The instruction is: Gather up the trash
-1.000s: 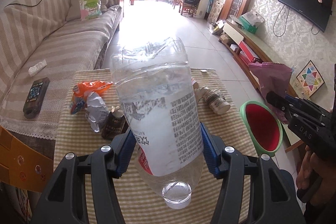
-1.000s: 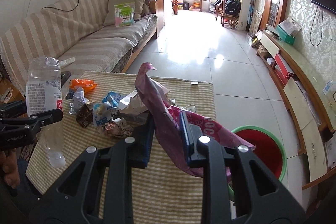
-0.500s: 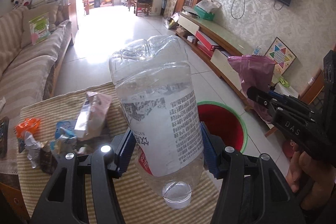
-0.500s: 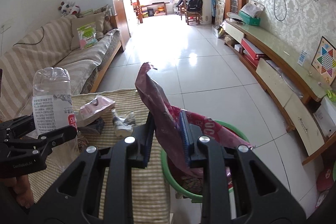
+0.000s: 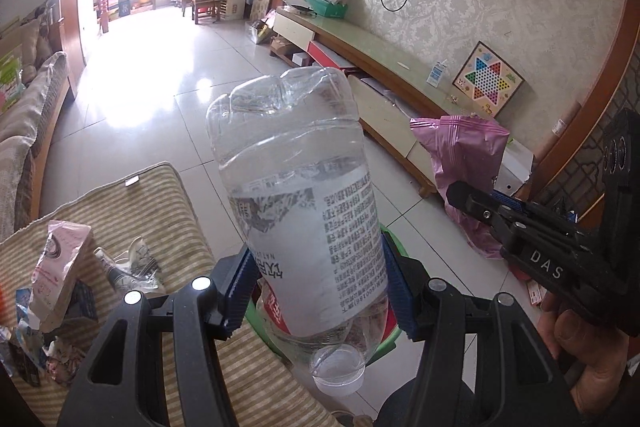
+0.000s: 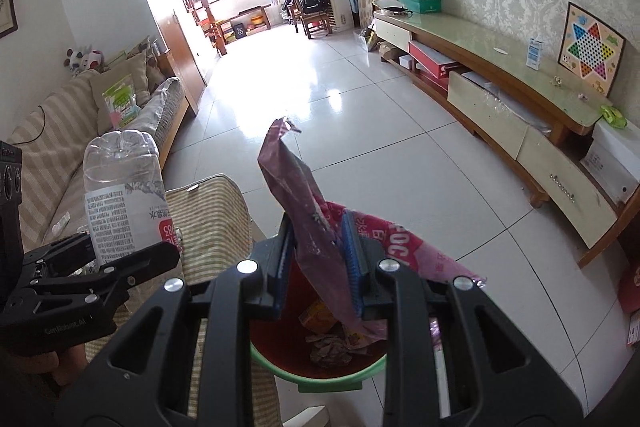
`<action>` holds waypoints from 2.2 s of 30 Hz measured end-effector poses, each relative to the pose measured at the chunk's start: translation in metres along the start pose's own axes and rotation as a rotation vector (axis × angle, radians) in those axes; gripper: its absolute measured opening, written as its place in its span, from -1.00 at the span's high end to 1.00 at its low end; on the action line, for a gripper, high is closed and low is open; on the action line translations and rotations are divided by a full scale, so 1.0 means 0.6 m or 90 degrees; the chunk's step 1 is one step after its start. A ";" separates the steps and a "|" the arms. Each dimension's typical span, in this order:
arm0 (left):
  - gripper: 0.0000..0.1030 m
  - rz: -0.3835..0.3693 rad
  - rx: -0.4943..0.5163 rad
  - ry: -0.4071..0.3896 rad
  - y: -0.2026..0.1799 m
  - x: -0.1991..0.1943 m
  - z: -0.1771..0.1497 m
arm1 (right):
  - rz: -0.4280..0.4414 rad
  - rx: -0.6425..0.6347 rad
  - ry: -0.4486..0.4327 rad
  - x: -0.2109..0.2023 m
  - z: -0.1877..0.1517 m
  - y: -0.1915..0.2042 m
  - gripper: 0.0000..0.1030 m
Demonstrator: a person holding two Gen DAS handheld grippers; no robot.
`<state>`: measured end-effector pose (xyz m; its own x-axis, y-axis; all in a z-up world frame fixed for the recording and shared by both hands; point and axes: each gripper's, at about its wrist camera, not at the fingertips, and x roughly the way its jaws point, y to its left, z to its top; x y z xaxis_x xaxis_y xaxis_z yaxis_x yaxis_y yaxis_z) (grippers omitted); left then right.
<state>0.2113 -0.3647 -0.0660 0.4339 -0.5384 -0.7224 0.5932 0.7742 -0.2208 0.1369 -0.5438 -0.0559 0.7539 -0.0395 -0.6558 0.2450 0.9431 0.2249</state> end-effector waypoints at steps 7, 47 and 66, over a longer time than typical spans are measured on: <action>-0.07 -0.005 0.009 0.014 -0.010 0.037 0.013 | 0.005 0.016 0.002 0.013 -0.001 -0.019 0.53; -0.80 0.032 -0.065 -0.033 0.125 -0.079 -0.053 | 0.004 -0.021 0.021 0.038 -0.007 0.070 -0.92; -0.85 0.182 -0.205 -0.099 0.288 -0.296 -0.179 | 0.103 -0.093 -0.026 -0.048 -0.067 0.280 -0.92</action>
<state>0.1640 -0.0998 -0.0463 0.6604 -0.3120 -0.6830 0.2039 0.9499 -0.2368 0.1318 -0.3712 -0.0284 0.8007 0.1059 -0.5896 0.0304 0.9758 0.2165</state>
